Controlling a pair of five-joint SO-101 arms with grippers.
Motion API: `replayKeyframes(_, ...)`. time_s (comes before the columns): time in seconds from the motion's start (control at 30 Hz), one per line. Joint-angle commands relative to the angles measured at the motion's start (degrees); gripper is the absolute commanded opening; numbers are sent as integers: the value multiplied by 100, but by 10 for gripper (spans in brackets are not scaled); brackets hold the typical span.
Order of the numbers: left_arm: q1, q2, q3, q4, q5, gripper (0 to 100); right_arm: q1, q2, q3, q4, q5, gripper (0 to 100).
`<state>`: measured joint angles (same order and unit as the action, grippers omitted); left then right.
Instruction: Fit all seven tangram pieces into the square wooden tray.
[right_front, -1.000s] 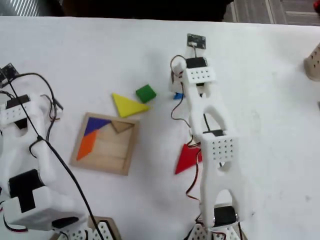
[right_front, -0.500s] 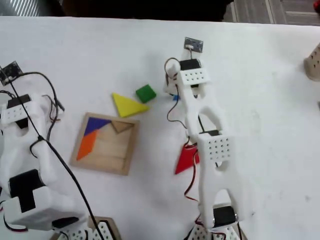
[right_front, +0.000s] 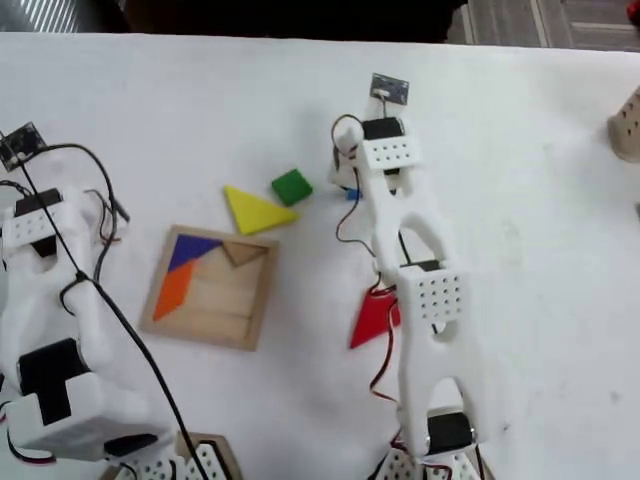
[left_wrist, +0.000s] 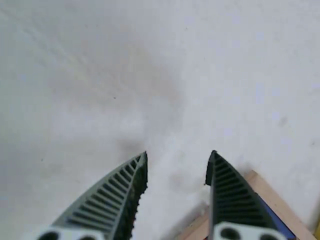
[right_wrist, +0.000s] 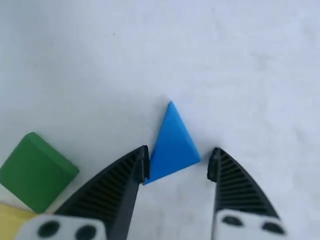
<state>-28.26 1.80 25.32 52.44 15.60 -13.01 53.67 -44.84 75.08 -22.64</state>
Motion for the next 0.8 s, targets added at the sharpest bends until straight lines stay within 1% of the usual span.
replayKeyframes(0.0,75,-22,-62,-97,-62,199,295,-40,-141,180,18,137)
replayKeyframes(0.13,66,-22,-62,-97,-62,199,470,-40,-141,356,26,69)
replayKeyframes(0.37,66,-22,-53,-97,-62,199,585,-224,-149,699,53,67)
replayKeyframes(0.4,66,-22,-26,-105,-62,199,585,-286,-141,769,185,67)
replayKeyframes(0.47,66,-31,18,-132,-70,199,549,-400,-141,848,712,69)
replayKeyframes(0.53,66,-31,18,-132,-70,199,541,-514,-141,963,1196,101)
replayKeyframes(0.63,66,-31,26,-132,-70,199,532,-743,-141,1007,1714,210)
replayKeyframes(0.7,66,-31,26,-132,-70,199,532,-840,-141,840,2119,270)
replayKeyframes(0.77,66,-31,26,-132,-70,199,532,-866,-141,602,2312,283)
